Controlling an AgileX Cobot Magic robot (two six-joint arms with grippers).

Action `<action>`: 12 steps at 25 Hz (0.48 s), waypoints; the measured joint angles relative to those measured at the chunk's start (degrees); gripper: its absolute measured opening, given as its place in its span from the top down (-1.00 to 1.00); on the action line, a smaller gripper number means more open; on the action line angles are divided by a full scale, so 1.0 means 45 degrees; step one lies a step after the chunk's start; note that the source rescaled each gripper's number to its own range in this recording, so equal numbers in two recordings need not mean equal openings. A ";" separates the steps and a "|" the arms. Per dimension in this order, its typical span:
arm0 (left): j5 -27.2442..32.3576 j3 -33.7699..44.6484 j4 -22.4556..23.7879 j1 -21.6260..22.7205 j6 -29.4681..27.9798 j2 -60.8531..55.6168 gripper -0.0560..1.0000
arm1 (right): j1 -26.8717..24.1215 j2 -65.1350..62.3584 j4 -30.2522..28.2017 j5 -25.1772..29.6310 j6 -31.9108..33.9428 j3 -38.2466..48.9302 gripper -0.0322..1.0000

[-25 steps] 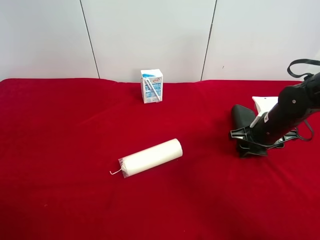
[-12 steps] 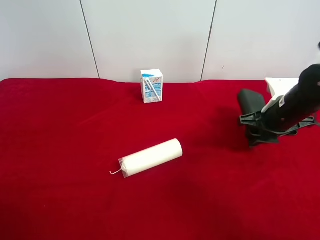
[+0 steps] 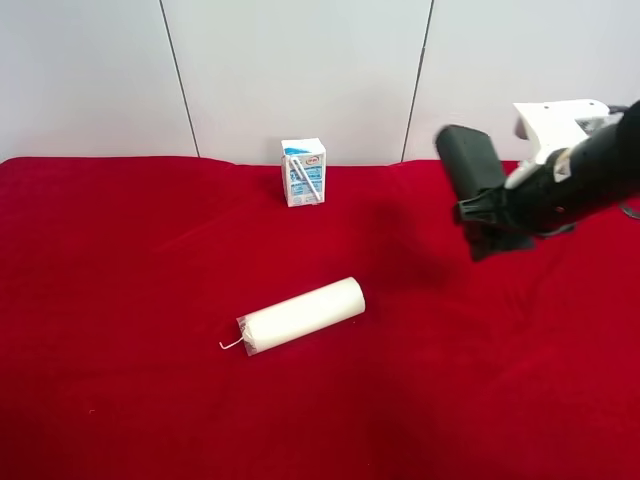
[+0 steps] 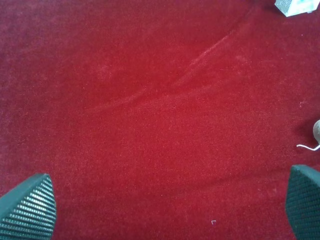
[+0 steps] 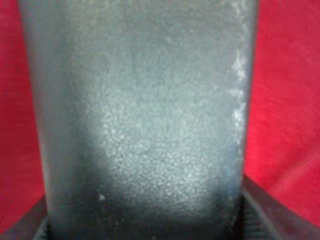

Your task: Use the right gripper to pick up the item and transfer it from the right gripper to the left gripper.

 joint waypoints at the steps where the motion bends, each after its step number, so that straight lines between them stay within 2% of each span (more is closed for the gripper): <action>1: 0.0000 0.0000 0.0000 0.0000 0.0000 0.0000 -0.78 | 0.0421 -0.0079 0.0000 0.0013 -0.0044 -0.0115 0.60; 12: 0.0000 0.0000 0.0000 0.0000 0.0000 0.0000 -0.78 | 0.4571 -0.0111 0.0263 -0.0607 -0.0076 -0.2266 0.66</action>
